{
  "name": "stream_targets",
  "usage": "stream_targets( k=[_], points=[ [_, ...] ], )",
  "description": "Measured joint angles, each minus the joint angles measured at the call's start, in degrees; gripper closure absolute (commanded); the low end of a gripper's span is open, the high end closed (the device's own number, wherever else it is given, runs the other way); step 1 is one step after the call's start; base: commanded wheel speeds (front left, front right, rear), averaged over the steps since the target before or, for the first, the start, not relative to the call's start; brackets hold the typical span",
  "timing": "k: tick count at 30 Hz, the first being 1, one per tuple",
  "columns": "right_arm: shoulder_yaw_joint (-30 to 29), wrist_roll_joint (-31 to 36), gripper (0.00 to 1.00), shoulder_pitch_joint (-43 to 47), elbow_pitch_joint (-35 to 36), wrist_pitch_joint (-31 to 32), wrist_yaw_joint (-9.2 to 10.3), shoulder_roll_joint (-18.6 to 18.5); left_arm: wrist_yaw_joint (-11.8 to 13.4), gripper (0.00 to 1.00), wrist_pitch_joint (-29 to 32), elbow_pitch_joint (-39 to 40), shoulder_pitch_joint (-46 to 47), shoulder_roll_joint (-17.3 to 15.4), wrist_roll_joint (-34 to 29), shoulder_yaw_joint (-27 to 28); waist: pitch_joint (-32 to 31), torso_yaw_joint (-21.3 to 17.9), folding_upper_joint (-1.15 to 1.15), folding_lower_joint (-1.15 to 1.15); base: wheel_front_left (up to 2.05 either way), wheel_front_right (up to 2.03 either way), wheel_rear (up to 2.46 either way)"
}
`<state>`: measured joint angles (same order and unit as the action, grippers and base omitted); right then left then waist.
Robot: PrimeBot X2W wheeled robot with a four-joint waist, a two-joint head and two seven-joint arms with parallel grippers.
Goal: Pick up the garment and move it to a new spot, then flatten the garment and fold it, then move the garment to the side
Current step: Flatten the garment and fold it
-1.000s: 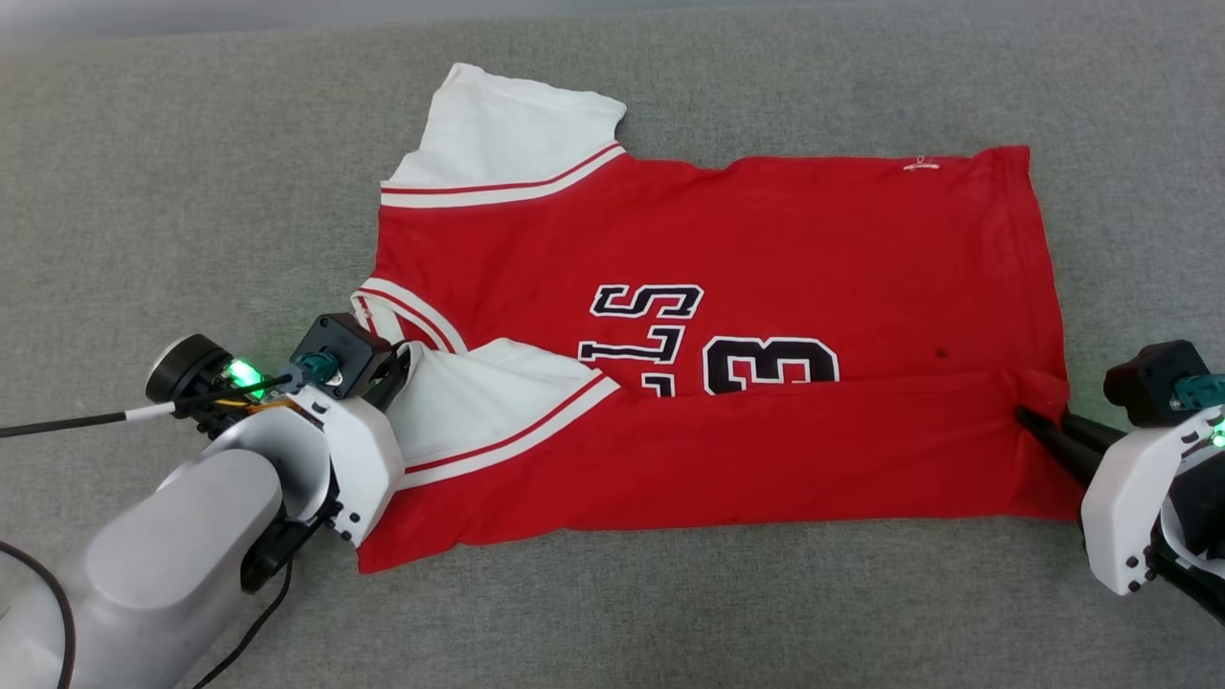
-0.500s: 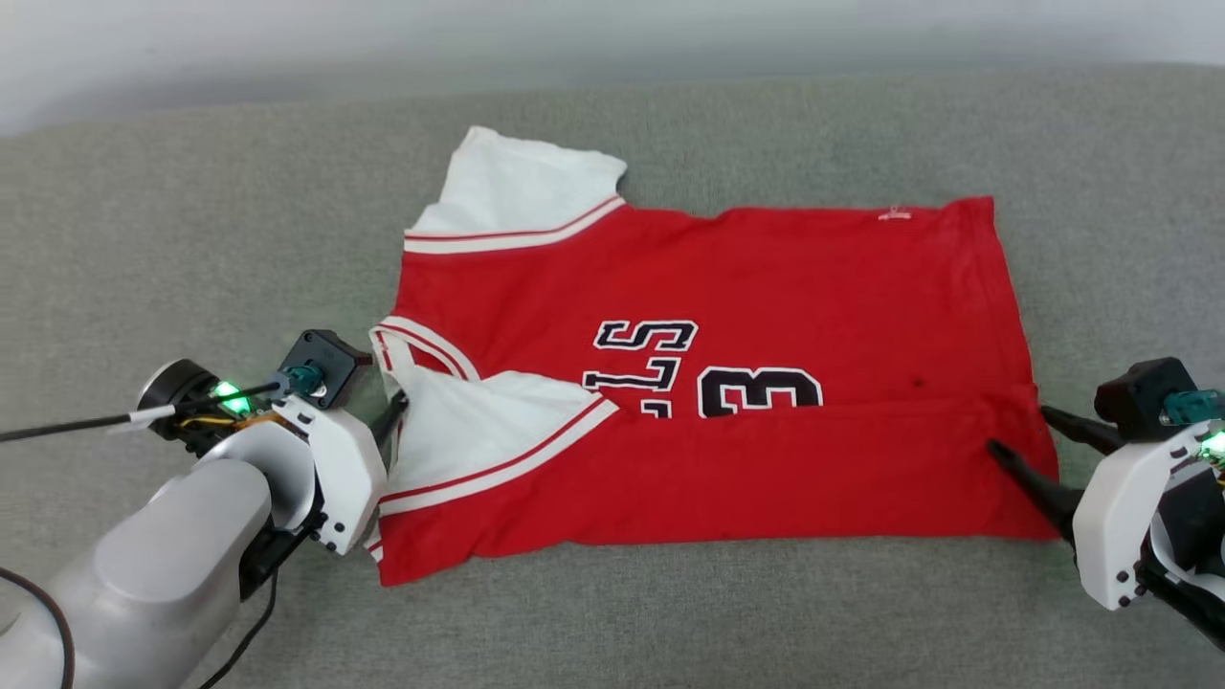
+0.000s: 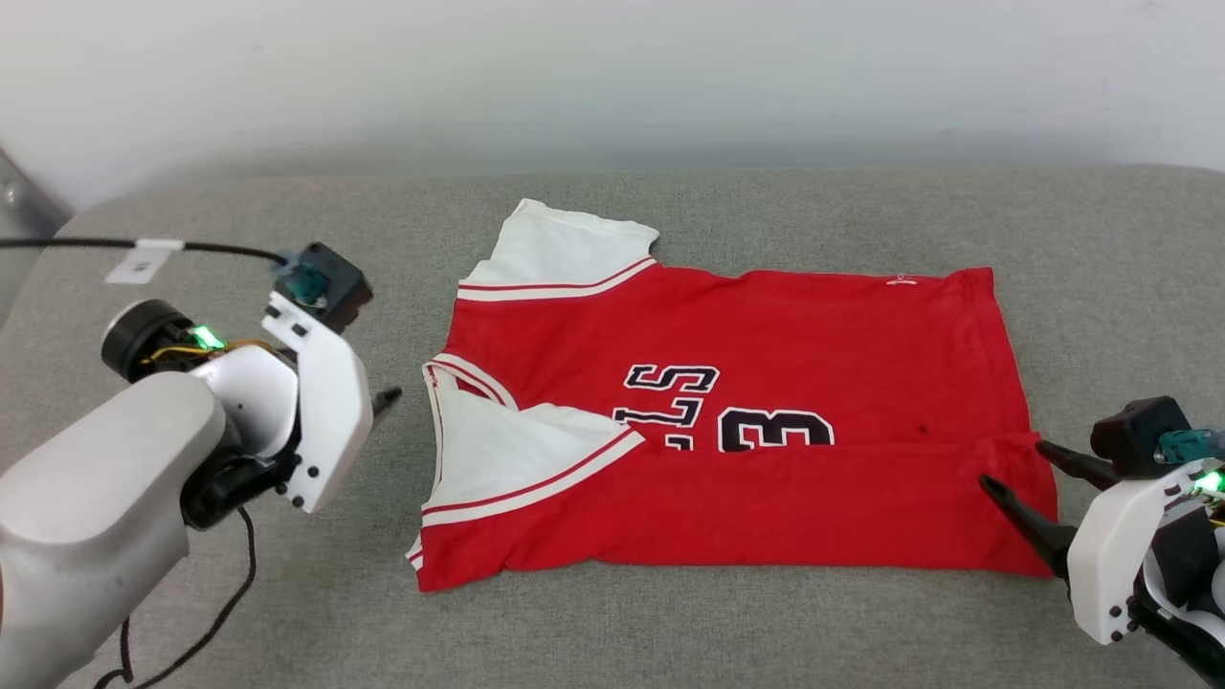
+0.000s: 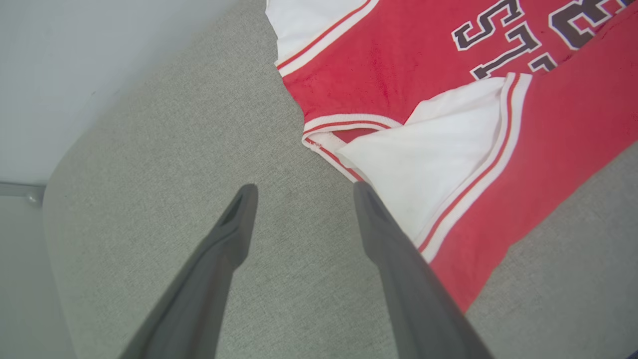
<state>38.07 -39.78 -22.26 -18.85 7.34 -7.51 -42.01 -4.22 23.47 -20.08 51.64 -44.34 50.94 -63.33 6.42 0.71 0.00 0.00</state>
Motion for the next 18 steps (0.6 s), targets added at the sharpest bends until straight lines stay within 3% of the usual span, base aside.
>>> stream_targets(
  k=[4, 9, 18],
  points=[
    [0.0, 0.4, 0.0, 0.0, 0.2, 0.3, 0.0, 0.4, -0.4, 0.0, 11.4, 2.6, 1.2, -0.1, 4.2, -1.6, -0.3, 0.0, 0.0, 0.0, 0.0, 0.0, 0.0],
    [0.7, 0.6, 0.0, -0.2, 0.6, 0.7, 0.0, 0.8, -0.4, 0.0, 20.8, 4.5, 1.8, 0.6, 8.4, -3.2, 0.0, -0.7, 0.0, 0.0, 0.0, 0.0, 0.0],
    [2.6, 1.0, 0.0, -2.6, 0.5, 1.0, 0.0, 1.7, 0.8, 0.0, 27.1, 3.2, -0.4, 2.3, 10.4, -6.1, 2.5, -2.8, 0.0, 0.0, 0.0, 0.0, 0.0]
  ],
)
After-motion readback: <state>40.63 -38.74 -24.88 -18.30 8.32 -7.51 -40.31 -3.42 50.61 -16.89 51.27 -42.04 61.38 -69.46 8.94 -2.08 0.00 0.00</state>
